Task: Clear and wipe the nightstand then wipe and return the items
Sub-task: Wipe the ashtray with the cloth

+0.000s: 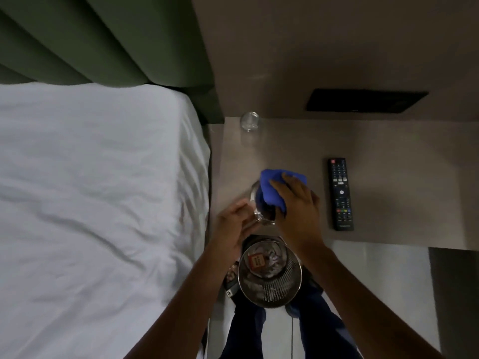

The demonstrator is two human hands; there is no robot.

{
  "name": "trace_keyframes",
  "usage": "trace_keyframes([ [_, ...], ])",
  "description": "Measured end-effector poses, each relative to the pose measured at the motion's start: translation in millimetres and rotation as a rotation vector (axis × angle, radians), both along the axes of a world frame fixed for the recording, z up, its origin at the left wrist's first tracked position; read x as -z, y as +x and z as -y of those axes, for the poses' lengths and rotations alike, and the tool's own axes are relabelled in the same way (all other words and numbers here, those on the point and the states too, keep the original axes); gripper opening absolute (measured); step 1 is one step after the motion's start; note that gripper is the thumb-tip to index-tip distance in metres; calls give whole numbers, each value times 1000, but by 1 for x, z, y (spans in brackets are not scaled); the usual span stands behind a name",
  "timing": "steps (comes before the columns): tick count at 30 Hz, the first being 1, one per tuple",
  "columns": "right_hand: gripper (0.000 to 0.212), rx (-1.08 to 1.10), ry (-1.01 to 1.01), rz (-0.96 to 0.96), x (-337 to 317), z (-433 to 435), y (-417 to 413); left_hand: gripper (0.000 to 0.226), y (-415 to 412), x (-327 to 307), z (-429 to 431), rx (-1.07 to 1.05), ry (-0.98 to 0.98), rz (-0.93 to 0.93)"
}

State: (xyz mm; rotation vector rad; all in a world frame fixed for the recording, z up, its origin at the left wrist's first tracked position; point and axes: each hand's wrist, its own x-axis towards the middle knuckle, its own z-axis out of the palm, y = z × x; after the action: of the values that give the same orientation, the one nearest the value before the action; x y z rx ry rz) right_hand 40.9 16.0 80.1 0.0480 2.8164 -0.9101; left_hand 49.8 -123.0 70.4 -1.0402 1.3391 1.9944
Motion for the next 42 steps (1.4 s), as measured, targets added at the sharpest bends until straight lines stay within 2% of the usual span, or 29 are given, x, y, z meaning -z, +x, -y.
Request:
trace_keyframes([
  [2,51,-30,26,-14,7,-6,-6,21,-15,10,-24,7,-15,28],
  [5,53,-74,57,-2,16,-19,-2,18,-49,32,-51,-89,-88,70],
  [9,49,39,63,60,35,-62,3,13,-109,79,-83,-99,-115,8],
  [11,47,122,-11,104,45,-87,4,12,-137,101,-97,-121,-150,-6],
  [14,38,204,-194,135,55,-123,6,22,-161,127,-111,-176,-204,-50],
  [16,30,323,-319,197,58,-144,5,25,-169,151,-112,-149,-317,-78],
  [18,34,458,-406,263,61,-159,4,15,-173,189,-104,-104,-461,-73],
  [20,34,558,-474,290,64,-172,3,24,-174,214,-95,-88,-572,-53],
  [23,26,670,-625,336,68,-195,1,25,-162,152,-119,-90,-715,-50],
  [26,20,829,-744,368,73,-223,2,26,-125,105,-158,19,-810,-254],
  [29,10,969,-844,388,75,-258,6,30,-70,77,-218,328,-550,-281],
  [32,19,1092,-859,358,73,-299,14,46,-17,69,-282,592,-383,-246],
  [34,27,1049,-751,278,72,-326,24,40,2,75,-316,639,-368,-255],
  [37,34,805,-262,196,78,-373,43,28,13,89,-372,791,-386,-331],
  [39,27,764,-82,104,79,-408,55,13,21,96,-418,924,-375,-393],
  [42,11,746,62,108,94,-445,55,30,15,114,-464,1078,-346,-497],
])
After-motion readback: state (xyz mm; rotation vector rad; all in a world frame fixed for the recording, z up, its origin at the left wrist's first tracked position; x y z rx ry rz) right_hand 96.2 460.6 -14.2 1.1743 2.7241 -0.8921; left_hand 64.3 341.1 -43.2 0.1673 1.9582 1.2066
